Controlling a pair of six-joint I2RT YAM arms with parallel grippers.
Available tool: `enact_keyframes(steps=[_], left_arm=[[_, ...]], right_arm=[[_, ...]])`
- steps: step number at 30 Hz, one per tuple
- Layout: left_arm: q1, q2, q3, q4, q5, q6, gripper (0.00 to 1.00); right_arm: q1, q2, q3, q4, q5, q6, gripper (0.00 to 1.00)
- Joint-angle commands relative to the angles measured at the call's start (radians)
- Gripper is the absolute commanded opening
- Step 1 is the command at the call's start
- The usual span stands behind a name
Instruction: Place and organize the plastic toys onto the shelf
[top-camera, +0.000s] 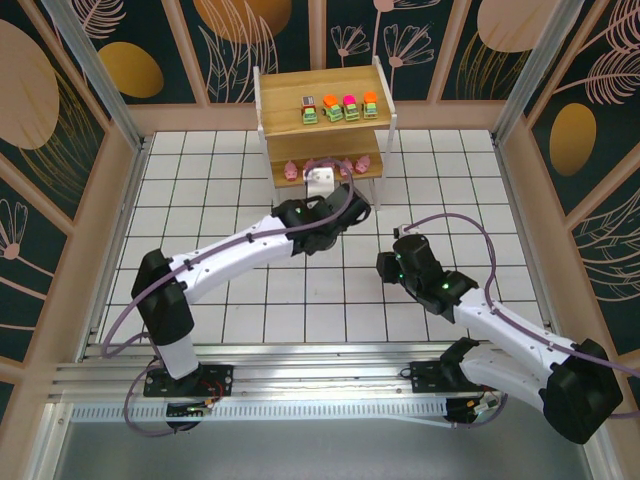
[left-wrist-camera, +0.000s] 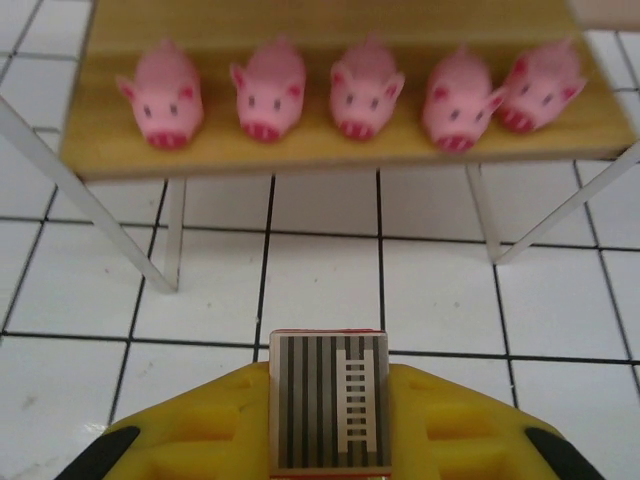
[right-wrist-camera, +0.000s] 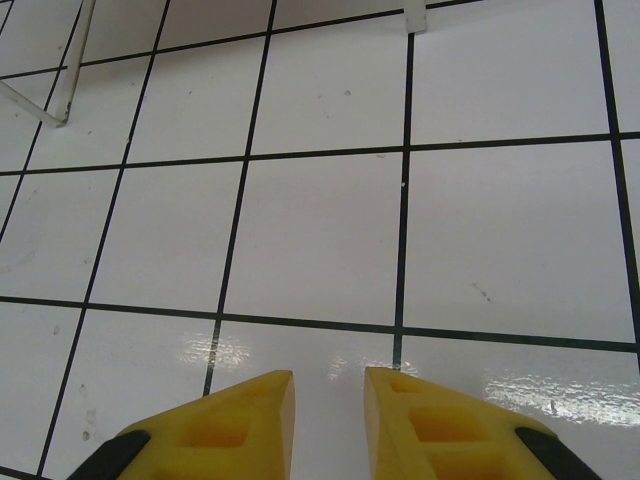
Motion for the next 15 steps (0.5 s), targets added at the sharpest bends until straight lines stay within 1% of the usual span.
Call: enact_keyframes(steps=[1, 6, 12, 15], left_arm=[[-0.006, 0.019, 0.164, -0.165, -0.047, 0.082, 0.24], [0.014, 0.082, 0.425, -0.277, -0.072, 0.148, 0.26], [0.088, 0.128, 0.622, -0.319, -0.035, 0.228, 0.27], [0.131, 0.142, 0.676, -0.318, -0.020, 0.265, 0.27]], right_arm=[[-0.006, -0.016, -0.019, 0.016, -0.004, 0.018, 0.25], [-0.006, -0.014, -0.018, 0.016, -0.009, 0.018, 0.25], [-0.006, -0.017, -0.022, 0.018, -0.013, 0.019, 0.25], [-0.006, -0.014, -0.021, 0.016, -0.015, 0.018, 0.25]])
